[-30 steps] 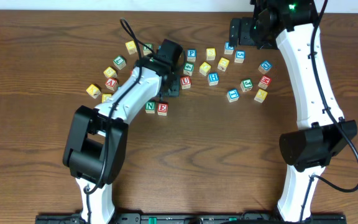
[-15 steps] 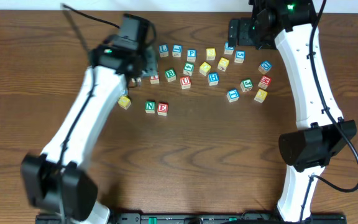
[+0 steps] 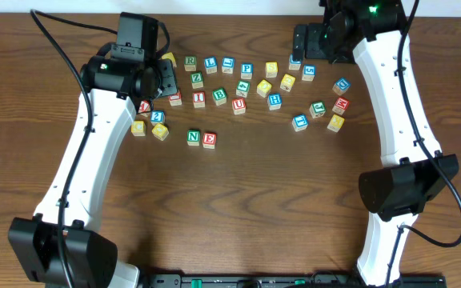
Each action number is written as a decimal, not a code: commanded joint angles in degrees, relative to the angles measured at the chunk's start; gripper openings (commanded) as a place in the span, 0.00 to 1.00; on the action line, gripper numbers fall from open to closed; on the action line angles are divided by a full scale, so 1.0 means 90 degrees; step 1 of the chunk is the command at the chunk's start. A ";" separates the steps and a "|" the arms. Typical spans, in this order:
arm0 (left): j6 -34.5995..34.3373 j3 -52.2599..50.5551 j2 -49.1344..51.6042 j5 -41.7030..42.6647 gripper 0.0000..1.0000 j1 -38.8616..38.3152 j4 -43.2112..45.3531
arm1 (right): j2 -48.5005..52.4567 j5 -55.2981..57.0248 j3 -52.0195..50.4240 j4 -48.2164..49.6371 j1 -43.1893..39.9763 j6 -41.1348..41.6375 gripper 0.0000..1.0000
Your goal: Spell out NEURIPS
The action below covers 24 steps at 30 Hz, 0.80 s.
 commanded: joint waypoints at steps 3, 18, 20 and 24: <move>0.0109 0.0022 0.0058 -0.0083 0.37 0.0027 -0.0015 | 0.0046 0.0075 -0.0005 -0.0010 0.0039 0.0058 0.99; 0.0107 0.0022 0.0104 -0.0083 0.37 0.0027 -0.0017 | 0.0046 0.0075 -0.0005 -0.0010 0.0044 0.0061 0.99; 0.0107 0.0022 0.0104 -0.0083 0.37 0.0027 -0.0015 | 0.0046 0.0075 -0.0005 -0.0010 0.0041 0.0061 0.99; 0.0109 0.0022 0.0104 -0.0083 0.37 0.0027 -0.0010 | 0.0046 0.0075 -0.0005 -0.0010 0.0041 0.0061 0.99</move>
